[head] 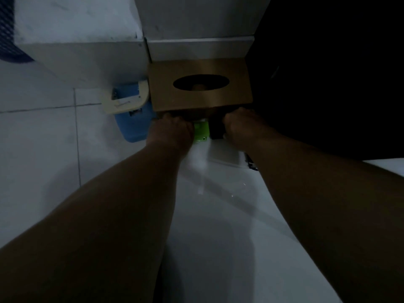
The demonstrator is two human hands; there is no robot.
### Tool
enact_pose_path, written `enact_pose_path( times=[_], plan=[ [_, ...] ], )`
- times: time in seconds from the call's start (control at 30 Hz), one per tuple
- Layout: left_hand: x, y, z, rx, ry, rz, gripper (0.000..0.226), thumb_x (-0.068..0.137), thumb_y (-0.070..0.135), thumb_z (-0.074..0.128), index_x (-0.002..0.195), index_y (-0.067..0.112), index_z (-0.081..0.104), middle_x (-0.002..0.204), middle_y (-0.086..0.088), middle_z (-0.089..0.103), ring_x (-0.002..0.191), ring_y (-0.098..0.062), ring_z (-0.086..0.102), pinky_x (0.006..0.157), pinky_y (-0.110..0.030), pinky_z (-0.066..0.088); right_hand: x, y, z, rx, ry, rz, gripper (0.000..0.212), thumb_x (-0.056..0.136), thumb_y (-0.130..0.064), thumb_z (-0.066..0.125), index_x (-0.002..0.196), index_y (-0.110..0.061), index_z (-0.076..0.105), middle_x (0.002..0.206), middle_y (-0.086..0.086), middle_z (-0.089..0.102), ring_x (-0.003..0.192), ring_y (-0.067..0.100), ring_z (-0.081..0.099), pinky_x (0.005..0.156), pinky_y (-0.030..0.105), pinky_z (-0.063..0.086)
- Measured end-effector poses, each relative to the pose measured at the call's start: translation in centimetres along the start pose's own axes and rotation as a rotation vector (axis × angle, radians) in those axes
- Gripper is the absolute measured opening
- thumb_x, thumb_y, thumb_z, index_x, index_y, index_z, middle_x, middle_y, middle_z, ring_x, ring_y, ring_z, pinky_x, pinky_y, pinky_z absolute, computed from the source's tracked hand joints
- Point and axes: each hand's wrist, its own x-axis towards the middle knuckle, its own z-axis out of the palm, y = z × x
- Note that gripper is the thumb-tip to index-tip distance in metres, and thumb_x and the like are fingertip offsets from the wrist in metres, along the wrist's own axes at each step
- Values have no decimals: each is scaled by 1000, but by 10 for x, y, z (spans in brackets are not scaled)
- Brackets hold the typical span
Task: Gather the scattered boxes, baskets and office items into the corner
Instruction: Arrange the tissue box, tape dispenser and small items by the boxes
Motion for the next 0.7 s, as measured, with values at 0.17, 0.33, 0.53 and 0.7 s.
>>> enact_pose_path(
  times=[0.17, 0.33, 0.53, 0.7],
  plan=[
    [2, 0, 2, -57, 52, 2, 28, 99, 22, 45, 122, 12, 57, 118, -13, 59, 110, -30, 53, 80, -39, 44, -3, 0, 1, 12, 29, 12, 33, 95, -20, 57, 125, -9, 62, 132, 19, 54, 122, 36, 51, 98, 37, 42],
    [-3, 0, 2, -161, 128, -25, 28, 100, 24, 45, 124, 11, 54, 119, -11, 56, 108, -29, 54, 83, -40, 50, -9, -2, 5, 24, 93, 0, 27, 96, -13, 51, 119, -8, 64, 125, 19, 58, 116, 36, 55, 97, 39, 46],
    [-11, -1, -7, -153, 185, -31, 26, 100, 23, 44, 120, 12, 55, 121, -10, 54, 108, -29, 53, 74, -39, 44, -23, -5, 5, 2, 162, -21, 26, 95, -12, 51, 116, -11, 65, 118, 18, 62, 109, 37, 59, 90, 39, 49],
    [-28, -7, -32, -146, 205, -17, 23, 99, 20, 45, 115, 13, 59, 109, -9, 58, 99, -27, 57, 69, -35, 46, -38, -14, -14, -88, 200, -98, 20, 88, -17, 61, 107, -16, 67, 111, 15, 65, 101, 37, 62, 78, 34, 49]
  ],
)
